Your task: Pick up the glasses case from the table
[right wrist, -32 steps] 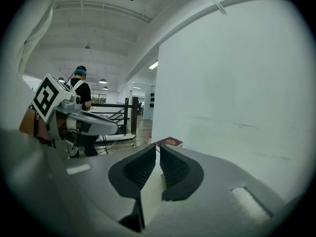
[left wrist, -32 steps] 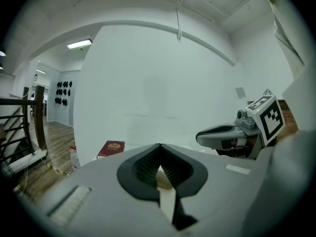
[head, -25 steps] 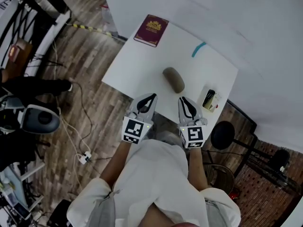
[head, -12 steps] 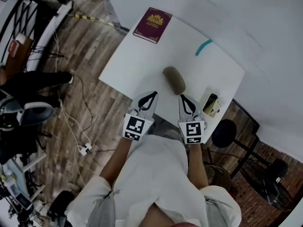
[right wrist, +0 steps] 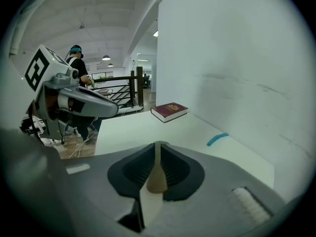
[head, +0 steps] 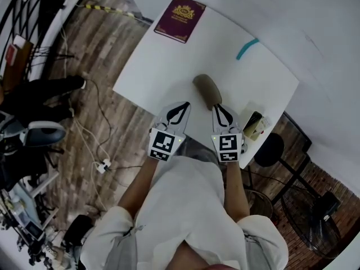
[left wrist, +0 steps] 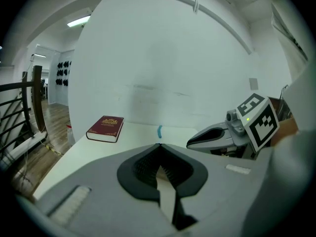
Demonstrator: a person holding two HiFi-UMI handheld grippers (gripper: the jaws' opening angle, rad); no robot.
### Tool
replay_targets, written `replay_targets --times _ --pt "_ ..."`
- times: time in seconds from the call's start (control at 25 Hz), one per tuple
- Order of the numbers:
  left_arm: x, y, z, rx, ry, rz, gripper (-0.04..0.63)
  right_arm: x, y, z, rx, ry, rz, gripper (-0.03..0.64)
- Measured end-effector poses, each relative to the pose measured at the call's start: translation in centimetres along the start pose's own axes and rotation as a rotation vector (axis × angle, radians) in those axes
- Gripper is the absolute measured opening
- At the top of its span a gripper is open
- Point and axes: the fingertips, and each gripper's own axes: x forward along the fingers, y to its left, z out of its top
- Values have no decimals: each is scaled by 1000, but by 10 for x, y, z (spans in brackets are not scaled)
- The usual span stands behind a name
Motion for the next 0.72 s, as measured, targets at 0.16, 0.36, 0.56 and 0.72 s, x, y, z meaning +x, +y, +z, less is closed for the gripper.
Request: replay_targets --times 0.16,0.36,0.56,0.72 --pt "11 2 -6 -8 23 -7 18 13 -3 -5 -7 29 14 58" --pt "16 1 -9 -21 45 -16 18 22 -4 -5 -22 64 35 139" --pt "24 4 -14 -31 63 -18 17 37 -6 -12 -8 99 52 184" --pt "30 7 -17 -36 73 -16 17 50 -8 -20 6 131 69 233"
